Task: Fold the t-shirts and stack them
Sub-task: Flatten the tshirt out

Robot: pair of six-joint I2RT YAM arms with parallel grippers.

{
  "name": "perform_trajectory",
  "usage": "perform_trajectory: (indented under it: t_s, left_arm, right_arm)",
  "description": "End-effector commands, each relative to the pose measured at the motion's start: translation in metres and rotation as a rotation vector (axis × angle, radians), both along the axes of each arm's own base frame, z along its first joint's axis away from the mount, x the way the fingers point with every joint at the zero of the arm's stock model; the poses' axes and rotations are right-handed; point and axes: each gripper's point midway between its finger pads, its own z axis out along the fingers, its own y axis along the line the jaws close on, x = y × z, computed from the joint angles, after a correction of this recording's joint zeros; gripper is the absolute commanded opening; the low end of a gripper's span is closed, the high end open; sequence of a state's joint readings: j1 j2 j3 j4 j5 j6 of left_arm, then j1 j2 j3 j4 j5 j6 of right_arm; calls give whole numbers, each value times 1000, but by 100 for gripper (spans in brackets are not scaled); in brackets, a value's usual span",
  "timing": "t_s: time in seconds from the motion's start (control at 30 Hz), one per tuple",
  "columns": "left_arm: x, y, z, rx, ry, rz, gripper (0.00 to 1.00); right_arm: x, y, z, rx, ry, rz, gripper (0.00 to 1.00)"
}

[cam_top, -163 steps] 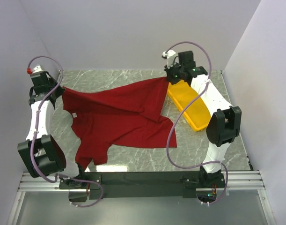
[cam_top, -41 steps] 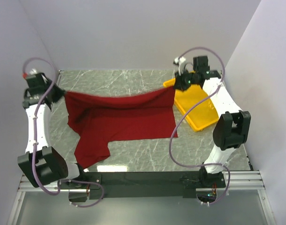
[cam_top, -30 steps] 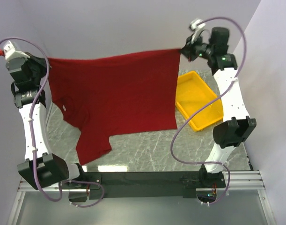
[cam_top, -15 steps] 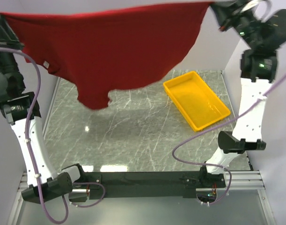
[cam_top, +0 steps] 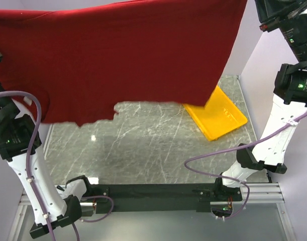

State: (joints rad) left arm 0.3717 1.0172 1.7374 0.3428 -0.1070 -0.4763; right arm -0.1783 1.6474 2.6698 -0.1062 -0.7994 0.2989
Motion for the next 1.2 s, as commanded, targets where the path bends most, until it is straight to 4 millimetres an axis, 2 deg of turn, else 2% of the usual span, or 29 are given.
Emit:
perform_trajectory:
  t_s: [0.0, 0.03, 0.07, 0.1, 0.13, 0.2, 0.23, 0.27, 0.3, 0.33, 0.4, 0.43, 0.5, 0.53, 0.57, 0.6, 0.63, 0.7, 0.73, 0.8, 0.83, 0.9, 0.93, 0.97, 1.0, 1.07, 1.1, 1.13, 1.17]
  left_arm:
    - [-1, 19, -4, -61, 23, 92, 1]
    - [8, 24, -12, -77, 53, 98, 1]
    - [17, 29, -19, -90, 80, 104, 1]
    - [27, 33, -28, -103, 107, 104, 1]
    - [50, 42, -49, -128, 172, 102, 1]
    - [75, 48, -74, -151, 246, 82, 1]
    - [97, 55, -103, -172, 316, 67, 1]
    - [108, 56, -116, -182, 340, 47, 1]
    - [121, 55, -132, -180, 379, 22, 1]
    - [142, 62, -168, -205, 456, 14, 1]
    - [162, 68, -205, -231, 525, 5, 1]
    - [179, 72, -245, -250, 600, -4, 1]
    - [200, 77, -285, -270, 669, -20, 1]
    - [212, 76, -321, -281, 734, -45, 1]
    - [224, 80, -348, -308, 776, -59, 1]
    - [230, 81, -358, -314, 773, -71, 1]
    - [243, 84, -396, -343, 838, -85, 1]
    - [258, 85, -421, -373, 869, -115, 1]
    - [272, 87, -450, -393, 930, -129, 1]
    - [288, 86, -476, -418, 990, -146, 1]
    - [301, 88, -494, -431, 1035, -149, 1]
    - [313, 90, -512, -453, 1072, -137, 1]
    - [320, 92, -514, -463, 1085, -132, 1]
    - [328, 94, -535, -487, 1129, -131, 1]
    - [334, 93, -541, -493, 1148, -133, 1]
    - [349, 96, -561, -519, 1208, -130, 1]
    - [355, 94, -566, -524, 1225, -139, 1]
    - [366, 96, -575, -530, 1244, -146, 1]
    - [369, 96, -584, -545, 1274, -148, 1]
  right_arm:
    - [19, -6, -15, 32, 70, 13, 0]
    - [16, -3, -19, 34, 81, 26, 0]
    - [24, -2, -28, 32, 106, 26, 0]
    - [50, -4, -55, 39, 194, 16, 0]
    - [51, 5, -64, -5, 181, 1, 0]
    - [71, 13, -93, -30, 233, -23, 0]
    - [90, 16, -130, -67, 291, -43, 0]
    - [97, 28, -150, -85, 322, -21, 0]
    - [119, 27, -196, -90, 421, -28, 0]
    - [121, 38, -206, -92, 415, -6, 0]
    - [135, 49, -243, -124, 440, -7, 0]
    - [151, 50, -277, -134, 482, -23, 0]
    - [167, 57, -310, -152, 521, -21, 0]
    - [184, 60, -341, -169, 570, -28, 0]
    - [193, 63, -357, -180, 599, -32, 0]
    - [202, 67, -371, -196, 618, -32, 0]
    - [217, 75, -404, -231, 672, -31, 0]
    - [237, 80, -429, -261, 710, -56, 0]
    - [250, 89, -464, -291, 770, -56, 0]
    - [272, 96, -498, -316, 845, -78, 0]
    - [276, 106, -507, -335, 853, -78, 0]
    - [297, 112, -526, -346, 872, -129, 0]
    - [302, 115, -533, -355, 890, -149, 0]
    - [305, 126, -538, -363, 895, -157, 0]
    - [321, 123, -549, -359, 914, -229, 0]
    - [330, 135, -556, -352, 932, -265, 0]
    - [340, 138, -541, -334, 903, -297, 0]
    - [347, 134, -564, -346, 947, -342, 0]
    - [350, 137, -565, -348, 944, -353, 0]
